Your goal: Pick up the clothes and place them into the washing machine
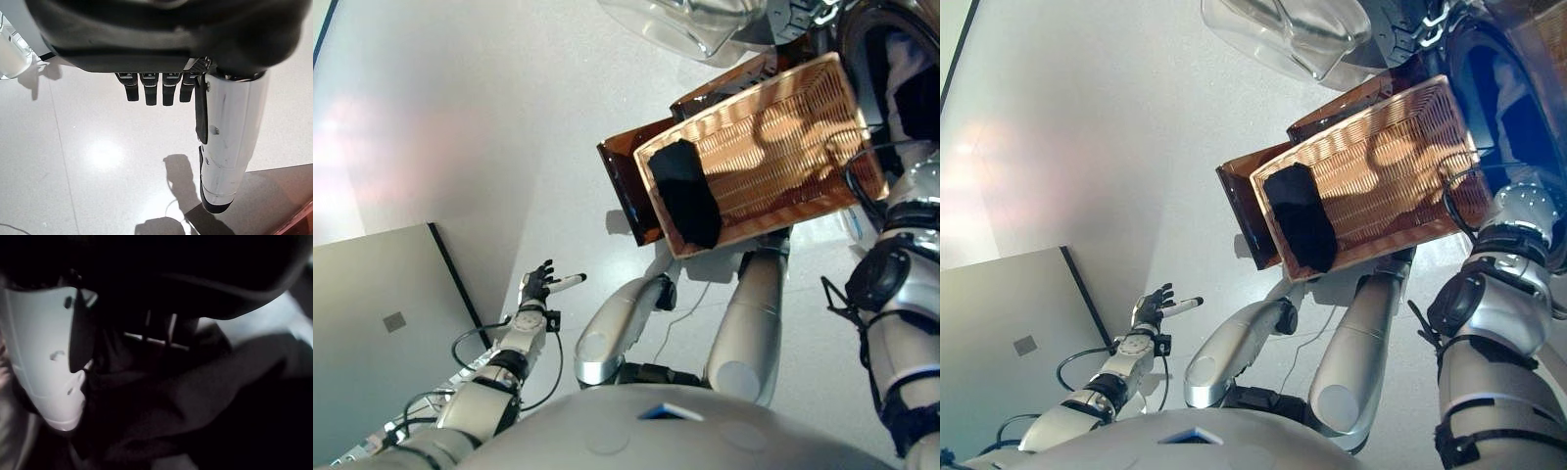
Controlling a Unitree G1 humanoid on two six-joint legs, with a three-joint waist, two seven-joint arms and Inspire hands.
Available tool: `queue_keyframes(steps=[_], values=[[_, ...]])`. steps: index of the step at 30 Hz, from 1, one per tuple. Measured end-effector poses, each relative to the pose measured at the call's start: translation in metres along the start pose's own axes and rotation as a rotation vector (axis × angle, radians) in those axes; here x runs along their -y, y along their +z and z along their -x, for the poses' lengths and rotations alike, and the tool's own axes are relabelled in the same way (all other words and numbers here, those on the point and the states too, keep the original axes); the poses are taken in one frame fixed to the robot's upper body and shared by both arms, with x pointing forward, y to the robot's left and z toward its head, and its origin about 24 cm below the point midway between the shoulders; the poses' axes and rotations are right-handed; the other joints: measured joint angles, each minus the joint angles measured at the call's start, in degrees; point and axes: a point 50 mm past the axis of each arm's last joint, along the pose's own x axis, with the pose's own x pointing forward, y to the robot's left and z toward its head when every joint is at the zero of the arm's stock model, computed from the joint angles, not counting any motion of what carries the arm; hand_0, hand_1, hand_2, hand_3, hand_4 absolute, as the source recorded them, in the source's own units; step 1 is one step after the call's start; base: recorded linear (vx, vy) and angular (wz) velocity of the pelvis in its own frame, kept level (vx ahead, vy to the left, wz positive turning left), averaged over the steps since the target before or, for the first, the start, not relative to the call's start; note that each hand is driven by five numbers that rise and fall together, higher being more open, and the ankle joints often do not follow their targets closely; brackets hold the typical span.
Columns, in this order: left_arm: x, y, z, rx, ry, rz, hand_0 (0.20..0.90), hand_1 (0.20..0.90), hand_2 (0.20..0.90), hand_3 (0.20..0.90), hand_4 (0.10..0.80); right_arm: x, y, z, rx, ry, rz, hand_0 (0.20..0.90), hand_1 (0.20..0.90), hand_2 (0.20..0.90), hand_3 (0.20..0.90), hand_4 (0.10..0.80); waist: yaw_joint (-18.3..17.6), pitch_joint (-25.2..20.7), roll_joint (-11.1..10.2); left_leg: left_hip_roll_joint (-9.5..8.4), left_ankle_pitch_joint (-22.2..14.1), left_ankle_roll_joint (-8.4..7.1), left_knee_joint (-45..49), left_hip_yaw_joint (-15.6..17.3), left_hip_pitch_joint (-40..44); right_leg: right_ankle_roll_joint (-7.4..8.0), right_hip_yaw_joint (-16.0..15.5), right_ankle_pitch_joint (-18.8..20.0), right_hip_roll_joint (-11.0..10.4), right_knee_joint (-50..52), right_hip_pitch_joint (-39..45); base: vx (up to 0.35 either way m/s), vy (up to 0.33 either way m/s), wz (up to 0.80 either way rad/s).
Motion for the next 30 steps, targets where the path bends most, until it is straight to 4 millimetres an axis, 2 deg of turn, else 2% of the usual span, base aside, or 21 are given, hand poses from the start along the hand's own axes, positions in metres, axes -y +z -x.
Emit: queue_keyframes(steps=[6,8,22,23,30], values=[[0.001,0.005,0.000,0.027,-0.002,0.008,0.900,0.900,0.900,0.900,0.800,0.001,-0.004,0.002,0.015,0.053,0.120,0.200,0.200,0.200,0.200,0.300,-0.2,1.0,-1.2,0.18,0.1,0.15,0.0,0.1,0.3,-0.01,0.1,0.0,0.3,0.1,0.3,-0.006,-0.008,-0.02],[0.001,0.005,0.000,0.026,-0.002,0.007,0.900,0.900,0.900,0.900,0.800,0.008,-0.007,-0.001,0.004,0.041,0.173,0.200,0.200,0.200,0.200,0.300,-0.1,1.2,-1.6,0.21,0.1,0.16,0.0,0.0,1.1,0.00,0.0,0.0,0.3,0.0,1.4,0.000,0.000,0.00],[-0.001,0.006,-0.001,0.029,0.021,0.012,0.900,0.900,0.900,0.900,0.800,0.024,-0.005,-0.007,0.034,-0.030,0.289,0.200,0.200,0.200,0.200,0.300,-0.2,1.3,-1.7,0.76,0.5,0.64,0.0,-0.9,1.4,-0.16,-1.7,0.1,0.4,-1.1,3.1,-0.006,0.005,0.03],[-0.002,0.006,-0.001,0.033,0.023,0.013,0.900,0.900,0.900,0.900,0.800,0.024,-0.005,-0.007,0.034,-0.030,0.294,0.900,0.900,0.900,0.900,0.800,-0.2,1.3,-1.7,0.80,0.5,0.64,0.0,-0.9,1.4,-0.19,-1.8,0.2,0.5,-1.2,3.1,0.000,0.000,0.00],[-0.001,0.007,-0.001,0.038,0.023,0.012,0.900,0.900,0.900,0.900,0.800,0.025,-0.012,-0.006,0.010,-0.016,0.385,0.900,0.900,0.900,0.900,0.800,-0.2,1.7,-2.1,1.05,0.5,0.65,0.0,-0.8,1.5,-0.34,-1.7,0.3,0.7,-1.3,3.1,0.000,0.000,0.00]])
